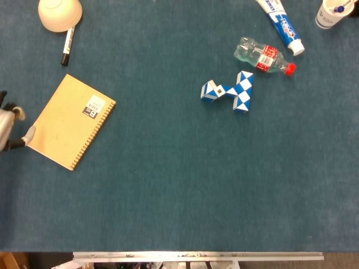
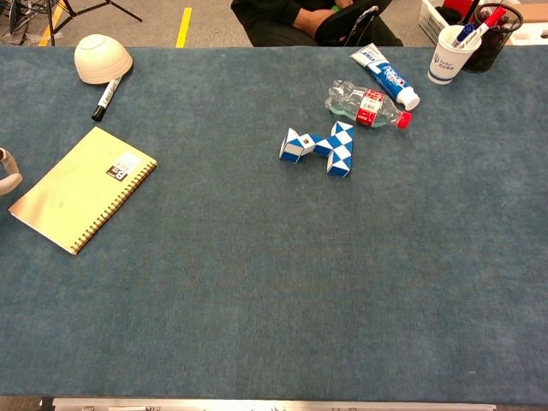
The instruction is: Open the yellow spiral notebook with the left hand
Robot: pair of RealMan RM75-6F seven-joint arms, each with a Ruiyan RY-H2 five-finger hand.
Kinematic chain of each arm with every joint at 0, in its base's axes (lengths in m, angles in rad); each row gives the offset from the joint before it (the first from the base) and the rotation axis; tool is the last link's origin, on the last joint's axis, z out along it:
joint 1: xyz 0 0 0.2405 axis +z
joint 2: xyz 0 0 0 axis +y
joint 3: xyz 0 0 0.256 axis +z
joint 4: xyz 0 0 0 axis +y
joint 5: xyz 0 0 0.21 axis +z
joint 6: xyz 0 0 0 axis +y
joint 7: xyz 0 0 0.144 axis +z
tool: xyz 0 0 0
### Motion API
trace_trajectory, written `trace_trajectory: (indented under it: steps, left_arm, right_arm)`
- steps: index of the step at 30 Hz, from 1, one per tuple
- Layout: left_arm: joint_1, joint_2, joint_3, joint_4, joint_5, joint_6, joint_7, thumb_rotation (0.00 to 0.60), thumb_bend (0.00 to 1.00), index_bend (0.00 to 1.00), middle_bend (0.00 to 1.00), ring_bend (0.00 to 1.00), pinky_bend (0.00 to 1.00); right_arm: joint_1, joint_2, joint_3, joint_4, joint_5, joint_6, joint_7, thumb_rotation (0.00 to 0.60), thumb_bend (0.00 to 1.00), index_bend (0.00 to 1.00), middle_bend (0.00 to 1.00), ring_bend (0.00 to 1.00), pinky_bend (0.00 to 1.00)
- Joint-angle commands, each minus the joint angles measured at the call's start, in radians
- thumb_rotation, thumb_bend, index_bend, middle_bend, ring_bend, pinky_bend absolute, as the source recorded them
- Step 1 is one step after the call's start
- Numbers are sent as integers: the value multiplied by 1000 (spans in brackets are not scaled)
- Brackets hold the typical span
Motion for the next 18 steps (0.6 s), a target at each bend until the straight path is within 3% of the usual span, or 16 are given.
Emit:
trace_trajectory:
  steps: [1,18]
  left_arm:
    - [12,-11,14,21,9,-3,9,0,345,348,282,39,0]
    - [28,-32,35,37,52,-8,15,0,345,350,268,39,0]
  right_arm:
    - [1,-1,0,-2,0,-1,-2,600,354,93,99,2,0]
    - [-3,3,-2,-4,-2,5,-1,600,354,92,99,2,0]
